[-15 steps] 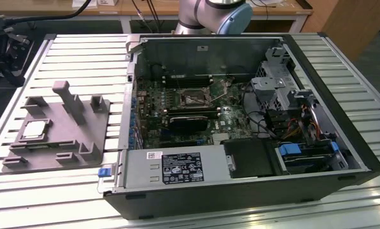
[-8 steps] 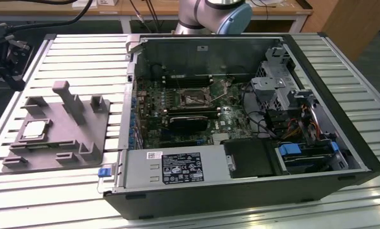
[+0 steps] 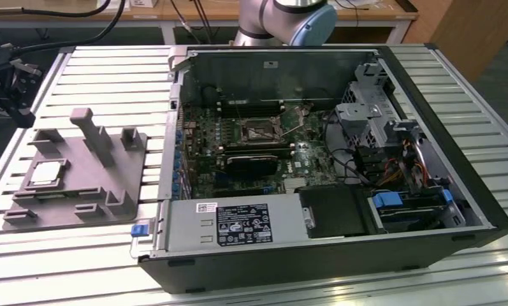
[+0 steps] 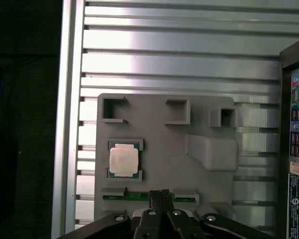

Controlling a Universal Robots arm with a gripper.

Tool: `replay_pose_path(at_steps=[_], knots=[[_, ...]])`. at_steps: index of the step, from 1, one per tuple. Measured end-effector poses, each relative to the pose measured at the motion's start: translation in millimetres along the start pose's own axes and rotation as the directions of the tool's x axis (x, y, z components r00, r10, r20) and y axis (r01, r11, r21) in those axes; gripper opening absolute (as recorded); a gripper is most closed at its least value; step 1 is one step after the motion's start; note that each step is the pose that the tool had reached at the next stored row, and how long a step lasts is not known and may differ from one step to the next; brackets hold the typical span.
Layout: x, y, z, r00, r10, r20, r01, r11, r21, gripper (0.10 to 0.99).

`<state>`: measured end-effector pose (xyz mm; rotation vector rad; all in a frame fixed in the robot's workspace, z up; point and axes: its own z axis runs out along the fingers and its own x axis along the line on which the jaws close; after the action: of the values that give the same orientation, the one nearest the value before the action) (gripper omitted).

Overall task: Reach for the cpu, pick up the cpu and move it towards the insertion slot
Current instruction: 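Pick up the cpu and move it towards the insertion slot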

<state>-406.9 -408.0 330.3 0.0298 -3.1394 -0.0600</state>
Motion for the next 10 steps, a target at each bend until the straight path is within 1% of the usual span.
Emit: replay_pose_path(at_steps=[5, 10], knots=[[3.5, 0.8, 8.9, 1.0, 0.0, 0.0001, 0.0, 1.0, 0.0, 0.106], [11.7, 0.8, 17.3, 1.0, 0.0, -0.0001, 0.0, 1.0, 0.0, 0.106]])
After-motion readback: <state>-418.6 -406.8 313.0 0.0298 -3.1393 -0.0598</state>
